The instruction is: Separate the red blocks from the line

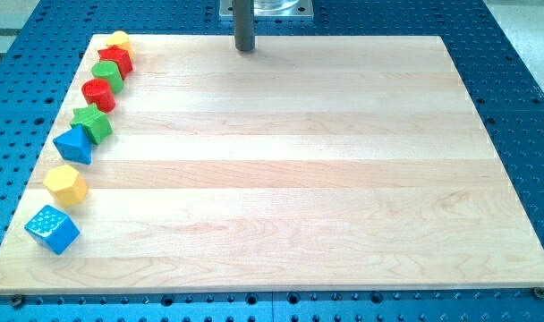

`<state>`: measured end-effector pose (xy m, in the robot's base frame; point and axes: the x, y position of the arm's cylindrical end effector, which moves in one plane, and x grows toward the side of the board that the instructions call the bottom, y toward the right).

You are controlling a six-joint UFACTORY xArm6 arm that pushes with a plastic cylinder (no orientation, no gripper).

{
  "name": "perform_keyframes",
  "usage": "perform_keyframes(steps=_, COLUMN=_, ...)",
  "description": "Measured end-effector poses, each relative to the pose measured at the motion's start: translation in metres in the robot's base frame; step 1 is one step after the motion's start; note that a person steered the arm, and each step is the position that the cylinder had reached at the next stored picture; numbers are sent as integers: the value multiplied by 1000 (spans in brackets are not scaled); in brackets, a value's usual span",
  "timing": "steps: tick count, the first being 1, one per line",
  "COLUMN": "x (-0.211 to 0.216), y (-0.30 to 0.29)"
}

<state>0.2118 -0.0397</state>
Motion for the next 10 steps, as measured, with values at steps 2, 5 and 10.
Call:
perform_keyframes(steps=2, x=0, y=0)
perform_keyframes(steps=5, x=0, y=4)
perform_keyframes(steps=10, x=-18, y=-69)
